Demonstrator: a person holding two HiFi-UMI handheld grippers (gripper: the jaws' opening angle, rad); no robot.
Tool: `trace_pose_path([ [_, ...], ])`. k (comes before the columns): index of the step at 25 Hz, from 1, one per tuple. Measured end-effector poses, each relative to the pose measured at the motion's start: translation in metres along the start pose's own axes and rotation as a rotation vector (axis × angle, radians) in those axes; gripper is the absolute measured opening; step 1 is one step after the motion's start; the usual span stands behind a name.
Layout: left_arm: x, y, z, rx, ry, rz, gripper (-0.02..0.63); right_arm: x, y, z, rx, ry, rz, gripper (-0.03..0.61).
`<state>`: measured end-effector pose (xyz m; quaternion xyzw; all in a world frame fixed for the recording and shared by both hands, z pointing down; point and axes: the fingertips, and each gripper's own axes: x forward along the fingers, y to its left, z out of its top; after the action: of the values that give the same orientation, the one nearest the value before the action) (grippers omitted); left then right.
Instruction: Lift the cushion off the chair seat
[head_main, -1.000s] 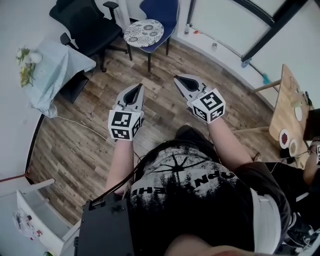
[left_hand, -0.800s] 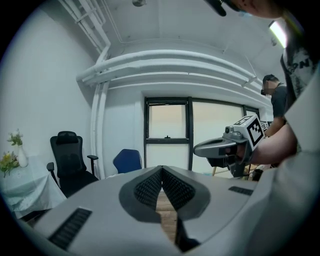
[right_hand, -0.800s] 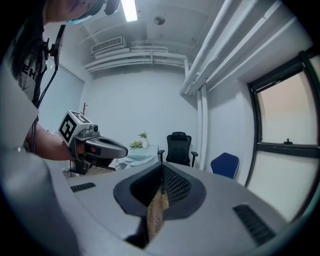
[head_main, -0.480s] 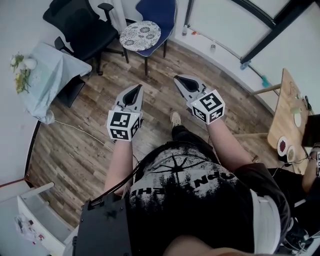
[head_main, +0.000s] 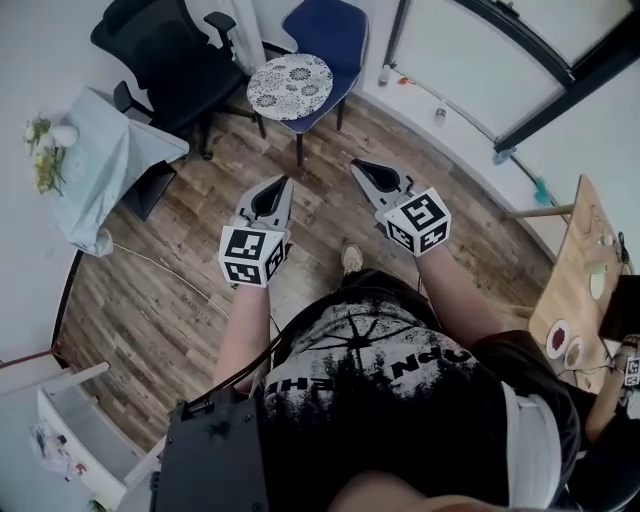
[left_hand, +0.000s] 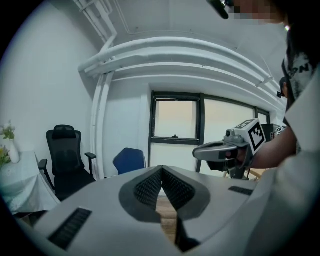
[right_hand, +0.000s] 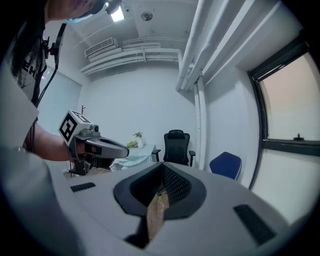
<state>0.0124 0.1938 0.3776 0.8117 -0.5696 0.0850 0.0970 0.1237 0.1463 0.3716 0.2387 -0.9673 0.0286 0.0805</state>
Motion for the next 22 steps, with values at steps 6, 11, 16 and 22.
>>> trace_pose_path([
  [6, 0.056, 0.01, 0.009, -0.009, 0.014, 0.037, 0.012, 0.025, -0.051, -0.005, 0.002, 0.02, 0.053, 0.02],
  [11, 0.091, 0.02, 0.008, -0.026, 0.044, 0.069, 0.012, 0.044, -0.08, -0.008, 0.02, 0.023, 0.097, 0.018],
  [16, 0.117, 0.03, 0.008, -0.022, 0.067, 0.094, 0.012, 0.063, -0.1, -0.012, 0.029, 0.021, 0.133, 0.019],
  [22, 0.137, 0.038, 0.018, -0.003, 0.066, 0.118, 0.012, 0.08, -0.118, -0.008, 0.037, -0.001, 0.166, 0.018],
])
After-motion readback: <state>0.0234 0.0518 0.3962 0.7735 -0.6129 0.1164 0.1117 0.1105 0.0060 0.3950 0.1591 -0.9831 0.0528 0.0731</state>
